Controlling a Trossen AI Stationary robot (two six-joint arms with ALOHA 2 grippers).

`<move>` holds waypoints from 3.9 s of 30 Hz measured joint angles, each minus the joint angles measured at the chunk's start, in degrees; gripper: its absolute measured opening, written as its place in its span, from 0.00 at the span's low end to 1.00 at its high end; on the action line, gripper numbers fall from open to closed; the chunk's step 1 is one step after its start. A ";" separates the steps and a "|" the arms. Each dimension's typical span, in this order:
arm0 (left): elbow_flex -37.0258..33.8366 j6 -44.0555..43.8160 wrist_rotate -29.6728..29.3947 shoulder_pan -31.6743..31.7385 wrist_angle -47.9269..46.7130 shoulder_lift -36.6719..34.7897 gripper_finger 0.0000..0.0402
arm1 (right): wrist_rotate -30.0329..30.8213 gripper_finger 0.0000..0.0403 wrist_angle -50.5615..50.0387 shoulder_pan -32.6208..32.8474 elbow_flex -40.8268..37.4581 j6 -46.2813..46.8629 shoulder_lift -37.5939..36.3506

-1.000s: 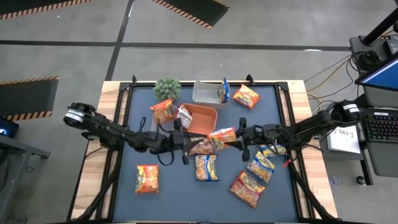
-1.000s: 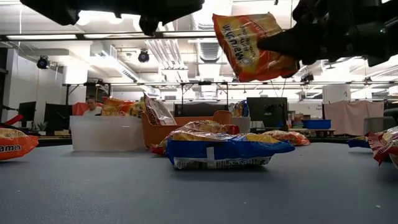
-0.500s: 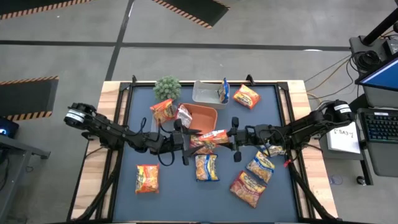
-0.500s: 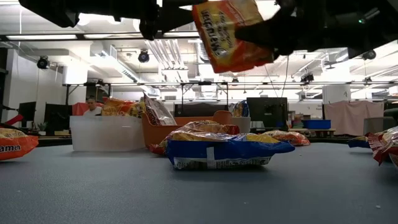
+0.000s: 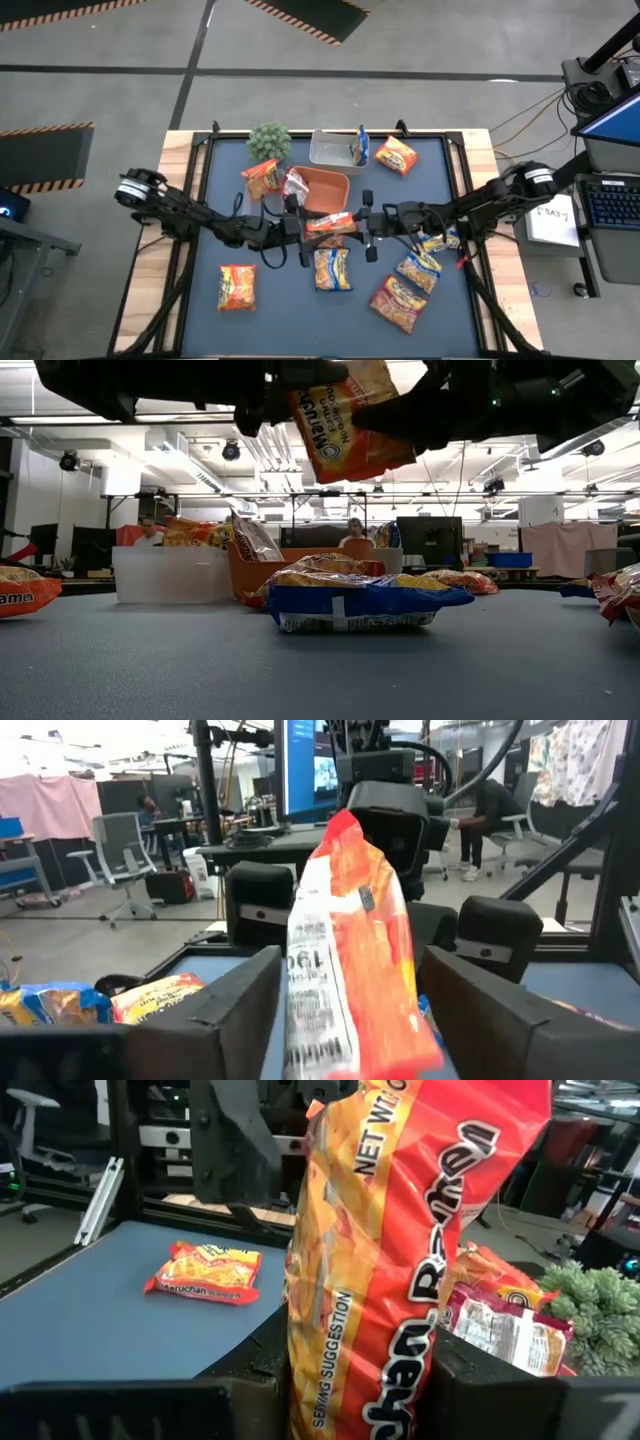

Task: Sort Maruchan noodles
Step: Put the orange noodle pack into the transparent bin

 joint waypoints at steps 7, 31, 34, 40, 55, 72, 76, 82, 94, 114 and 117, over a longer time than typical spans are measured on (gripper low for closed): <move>0.00 -0.47 -1.47 0.00 -1.09 -0.24 0.35 | 0.04 0.34 -1.72 0.00 0.33 1.12 -0.06; 0.00 2.23 -1.55 -0.01 -1.47 -0.58 0.04 | 0.69 0.43 -2.11 -0.04 0.33 6.78 -0.15; 0.00 3.17 -1.24 -0.17 -1.53 -0.95 0.03 | 0.68 0.43 -2.11 -0.02 0.33 7.50 -0.17; 0.03 5.55 0.31 -0.42 -4.98 -2.74 0.03 | 0.56 0.43 -2.26 -0.02 0.31 9.41 -0.17; 0.23 5.66 0.35 -0.44 -31.26 -17.00 0.03 | 0.04 0.43 -4.77 -0.13 0.27 14.15 -6.92; 12.33 7.13 -0.06 2.13 -88.30 -36.35 0.03 | 0.52 0.43 -14.77 -0.13 0.25 13.27 -15.53; 12.09 7.13 -0.06 5.08 -93.32 -37.91 0.03 | 0.52 0.43 -14.90 -0.13 0.25 12.81 -15.35; 11.82 7.60 0.14 10.52 -95.60 -37.67 0.03 | 0.54 0.43 -14.69 -0.13 0.25 12.57 -15.36; 9.09 8.62 9.99 20.07 -94.58 -37.03 0.03 | 0.54 0.43 -15.91 -0.13 0.25 12.46 -15.36; -2.25 11.61 15.46 25.94 -80.99 -36.76 0.03 | 0.54 0.43 -15.97 -0.13 0.25 12.49 -15.36; -3.89 11.64 15.50 27.38 -80.14 -36.60 0.03 | 0.54 0.43 -15.97 -0.13 0.25 12.59 -15.36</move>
